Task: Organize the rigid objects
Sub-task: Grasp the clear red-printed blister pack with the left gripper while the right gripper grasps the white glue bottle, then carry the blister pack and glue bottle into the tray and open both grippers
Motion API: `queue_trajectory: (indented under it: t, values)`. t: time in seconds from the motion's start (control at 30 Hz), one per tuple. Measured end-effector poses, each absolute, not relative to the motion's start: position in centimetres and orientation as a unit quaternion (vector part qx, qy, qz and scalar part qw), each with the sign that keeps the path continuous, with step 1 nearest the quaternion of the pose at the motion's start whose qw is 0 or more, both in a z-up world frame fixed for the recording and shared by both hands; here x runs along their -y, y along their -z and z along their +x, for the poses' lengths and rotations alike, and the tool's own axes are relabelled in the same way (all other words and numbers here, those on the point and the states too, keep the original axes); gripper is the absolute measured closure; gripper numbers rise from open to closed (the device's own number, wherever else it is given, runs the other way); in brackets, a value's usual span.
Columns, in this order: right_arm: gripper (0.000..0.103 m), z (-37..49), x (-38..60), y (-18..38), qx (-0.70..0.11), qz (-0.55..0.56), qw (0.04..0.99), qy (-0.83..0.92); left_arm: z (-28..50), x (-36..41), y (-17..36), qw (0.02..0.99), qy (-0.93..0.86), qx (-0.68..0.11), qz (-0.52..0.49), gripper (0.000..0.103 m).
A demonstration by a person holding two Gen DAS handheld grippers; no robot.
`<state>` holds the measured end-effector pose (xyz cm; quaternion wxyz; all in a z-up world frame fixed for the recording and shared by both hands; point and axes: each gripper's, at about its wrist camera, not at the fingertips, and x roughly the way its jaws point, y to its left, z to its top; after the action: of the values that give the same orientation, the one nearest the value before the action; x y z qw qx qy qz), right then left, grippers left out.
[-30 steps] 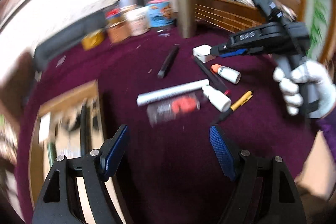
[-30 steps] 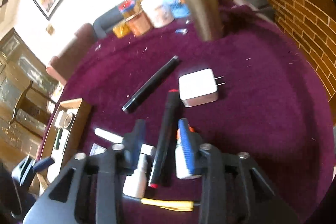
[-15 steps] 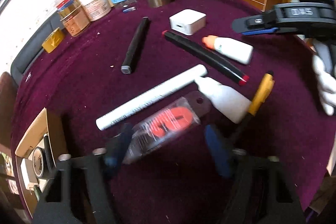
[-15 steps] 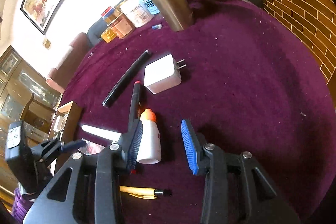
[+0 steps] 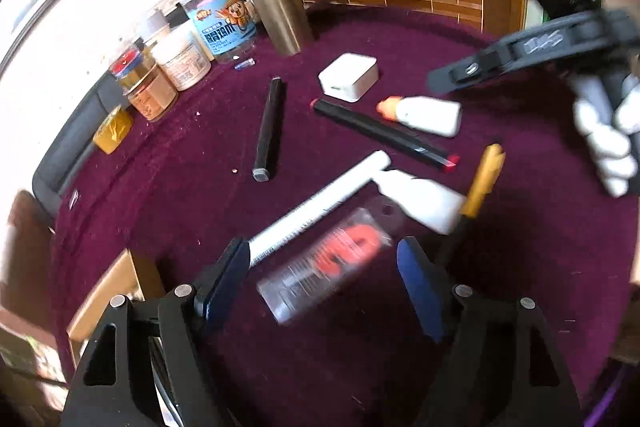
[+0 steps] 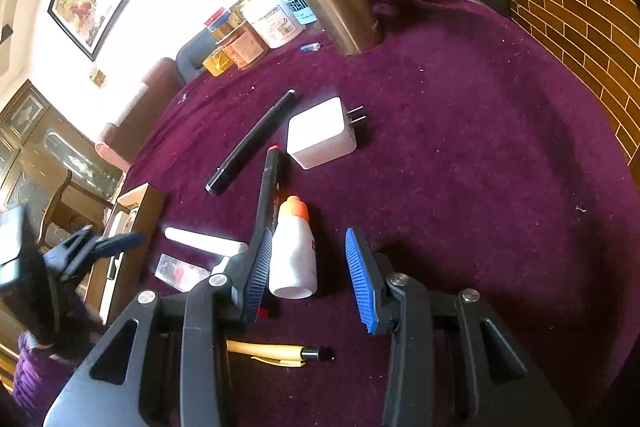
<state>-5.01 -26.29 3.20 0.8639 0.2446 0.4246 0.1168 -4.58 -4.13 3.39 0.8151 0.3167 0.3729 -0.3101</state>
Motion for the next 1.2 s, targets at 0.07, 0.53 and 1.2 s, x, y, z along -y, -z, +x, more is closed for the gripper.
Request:
queue_trajectory:
  t: [0.07, 0.53, 1.2]
  values:
    - [0.067, -4.9, 26.3, -2.9, -0.427, 0.253, 0.86, -0.121, -3.1, 4.7, -1.5, 0.792, 0.319, -0.413, 0.317, 0.032]
    - [0.067, -4.4, 25.3, -3.0, -0.441, 0.216, 0.863, -0.119, -6.2, 6.3, -2.2, 0.76, 0.378, -0.46, 0.261, 0.063]
    - [0.079, -4.1, 20.1, -3.3, -0.477, 0.036, 0.878, -0.026, -8.5, 6.5, -1.4, 0.819, 0.322, -0.427, 0.206, 0.08]
